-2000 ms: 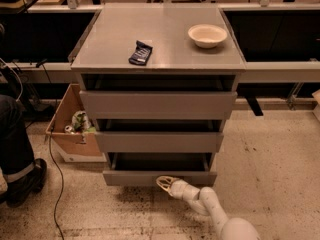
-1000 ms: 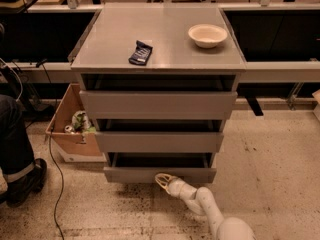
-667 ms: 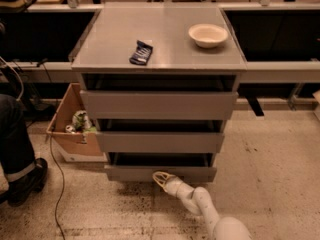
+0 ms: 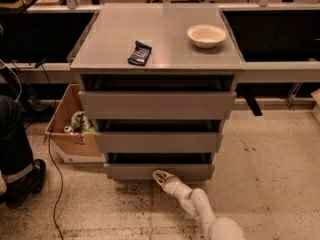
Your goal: Close bottom drawer
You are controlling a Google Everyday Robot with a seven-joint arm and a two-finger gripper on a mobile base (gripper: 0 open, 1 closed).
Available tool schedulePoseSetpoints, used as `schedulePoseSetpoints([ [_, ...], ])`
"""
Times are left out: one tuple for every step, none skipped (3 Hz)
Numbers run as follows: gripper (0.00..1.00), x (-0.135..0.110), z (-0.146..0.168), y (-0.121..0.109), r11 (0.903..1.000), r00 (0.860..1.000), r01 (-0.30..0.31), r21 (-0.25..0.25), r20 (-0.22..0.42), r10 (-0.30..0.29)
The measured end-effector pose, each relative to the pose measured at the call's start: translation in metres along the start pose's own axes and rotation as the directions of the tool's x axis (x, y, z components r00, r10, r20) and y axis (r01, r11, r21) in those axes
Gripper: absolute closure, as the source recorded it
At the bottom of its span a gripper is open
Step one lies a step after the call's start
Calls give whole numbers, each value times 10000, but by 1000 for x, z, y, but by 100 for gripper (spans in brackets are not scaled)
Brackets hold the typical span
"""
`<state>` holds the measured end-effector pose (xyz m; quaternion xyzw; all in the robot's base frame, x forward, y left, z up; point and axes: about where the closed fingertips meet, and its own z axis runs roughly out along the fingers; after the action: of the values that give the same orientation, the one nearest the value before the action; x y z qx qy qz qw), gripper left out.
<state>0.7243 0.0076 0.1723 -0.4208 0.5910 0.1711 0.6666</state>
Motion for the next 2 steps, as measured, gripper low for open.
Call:
schedulePoseSetpoints([
  [100,-10,30,2,9958,9981,-202,892,597,149],
  [100,-27,59,-3,9841,9921,-486,1711,1226,277],
])
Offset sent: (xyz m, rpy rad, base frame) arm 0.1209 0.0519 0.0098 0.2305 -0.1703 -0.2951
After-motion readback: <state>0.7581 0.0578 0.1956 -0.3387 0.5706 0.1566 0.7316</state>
